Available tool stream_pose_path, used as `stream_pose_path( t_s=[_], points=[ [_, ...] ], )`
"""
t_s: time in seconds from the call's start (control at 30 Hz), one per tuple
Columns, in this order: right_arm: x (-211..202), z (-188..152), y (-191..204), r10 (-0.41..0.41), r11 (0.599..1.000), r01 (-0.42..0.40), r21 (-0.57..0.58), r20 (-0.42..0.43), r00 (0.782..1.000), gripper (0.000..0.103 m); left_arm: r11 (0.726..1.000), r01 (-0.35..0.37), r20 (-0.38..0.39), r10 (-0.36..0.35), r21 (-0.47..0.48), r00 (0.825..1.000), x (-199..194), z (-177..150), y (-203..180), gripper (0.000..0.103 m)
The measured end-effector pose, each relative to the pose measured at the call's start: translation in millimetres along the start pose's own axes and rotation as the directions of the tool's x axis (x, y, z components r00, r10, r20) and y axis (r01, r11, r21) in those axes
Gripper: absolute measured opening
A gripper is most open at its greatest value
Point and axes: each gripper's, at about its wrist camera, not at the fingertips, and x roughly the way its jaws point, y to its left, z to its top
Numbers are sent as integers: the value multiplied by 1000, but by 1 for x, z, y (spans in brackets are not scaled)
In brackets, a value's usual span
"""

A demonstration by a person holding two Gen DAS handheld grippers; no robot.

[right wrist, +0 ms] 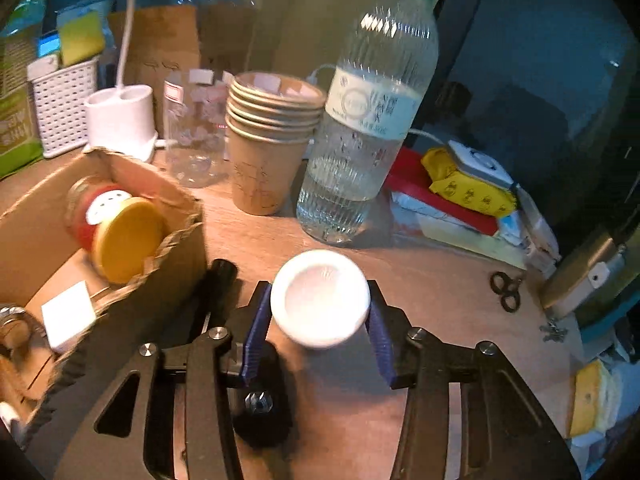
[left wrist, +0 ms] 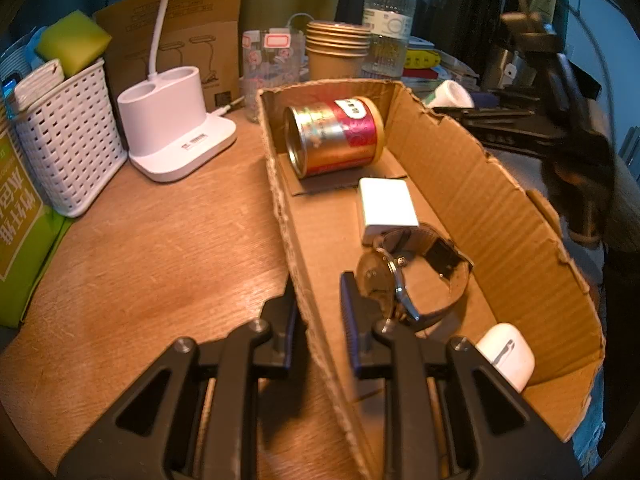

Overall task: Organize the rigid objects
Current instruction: 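Close the right gripper on the white pill bottle and lift it, then carry the pill bottle over the box and lower it inside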

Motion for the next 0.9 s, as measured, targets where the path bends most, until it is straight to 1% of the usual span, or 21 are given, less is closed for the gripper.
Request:
stream_pose_path(
  t_s=[0.23, 0.4, 0.57, 0.9],
  points=[
    [-42, 1, 13, -12, 1000, 12, 7, 64, 998, 46, 1000, 0, 0, 0, 0, 1000, 0, 0, 0, 20],
    [-78, 4, 25, -24, 1000, 25, -1, 130, 991, 46, 1000, 1, 0, -1, 0, 1000, 0, 0, 0, 20],
    [-102, 7, 32, -23, 1000, 20, 15, 183, 983, 46, 1000, 1, 0, -1, 0, 1000, 0, 0, 0, 20],
    [-128, 7, 59, 49, 999, -50, -1, 243, 969, 46, 1000, 1, 0, -1, 0, 1000, 0, 0, 0, 20]
  ],
)
